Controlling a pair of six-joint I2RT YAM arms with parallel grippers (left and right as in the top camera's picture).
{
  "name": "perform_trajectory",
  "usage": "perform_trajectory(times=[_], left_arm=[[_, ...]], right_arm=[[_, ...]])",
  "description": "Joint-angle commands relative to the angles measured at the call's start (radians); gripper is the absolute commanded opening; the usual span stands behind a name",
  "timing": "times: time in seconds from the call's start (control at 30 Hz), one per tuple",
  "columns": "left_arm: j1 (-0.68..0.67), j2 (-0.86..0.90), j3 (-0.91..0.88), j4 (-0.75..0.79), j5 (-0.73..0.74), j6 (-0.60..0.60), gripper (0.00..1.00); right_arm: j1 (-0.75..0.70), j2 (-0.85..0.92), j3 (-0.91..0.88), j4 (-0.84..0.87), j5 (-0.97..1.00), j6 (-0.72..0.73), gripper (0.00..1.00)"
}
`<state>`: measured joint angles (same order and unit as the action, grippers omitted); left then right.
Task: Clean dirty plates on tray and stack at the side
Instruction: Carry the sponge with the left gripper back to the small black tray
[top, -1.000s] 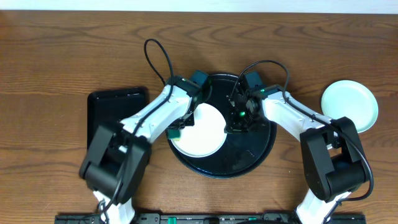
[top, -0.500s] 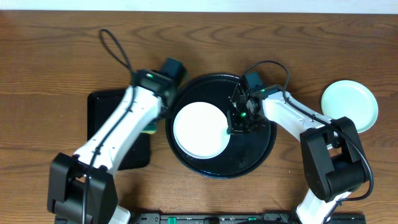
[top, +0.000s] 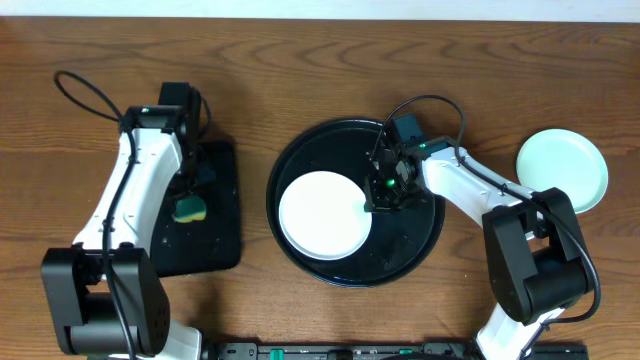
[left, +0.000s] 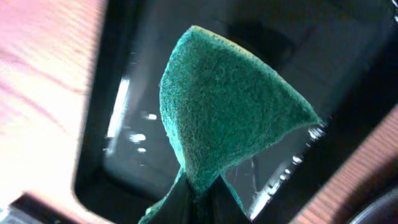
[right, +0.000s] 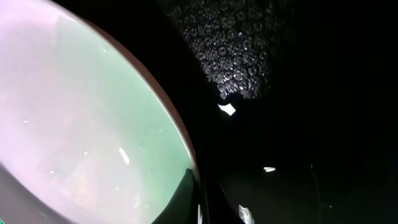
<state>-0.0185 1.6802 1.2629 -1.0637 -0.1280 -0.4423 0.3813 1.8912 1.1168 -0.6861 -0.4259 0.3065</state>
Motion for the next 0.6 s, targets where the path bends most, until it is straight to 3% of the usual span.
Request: perform_trajectory(times=[0.0,0.03,0.13,0.4,0.57], left_arm=[[-0.013,0.000,-0.026,0.021,0.095,0.064,0.08],[-0.018,0.000,-0.032,0.032,0.095,0.069,0.12],[-0.022,0.000,-0.036,0.049,0.095,0.069,0.51],[-0.026,-0.032,-0.022,0.048,0.094,0.080,0.55],[-0.087,-0.210,-0.004,0.032,0.095,0.083,0.64]], right_arm=[[-0.008,0.009,-0.012,0.010,0.051,-0.008,0.01],[-0.008,0.009,-0.012,0.010,0.051,-0.008,0.01],[-0.007,0.009,-0.012,0.008,0.051,-0.008,0.01],[-0.007,0.009,-0.012,0.003,0.050,-0.016,0.01],[-0.008,-0.003,-0.010,0.043,0.035,-0.057,0.01]])
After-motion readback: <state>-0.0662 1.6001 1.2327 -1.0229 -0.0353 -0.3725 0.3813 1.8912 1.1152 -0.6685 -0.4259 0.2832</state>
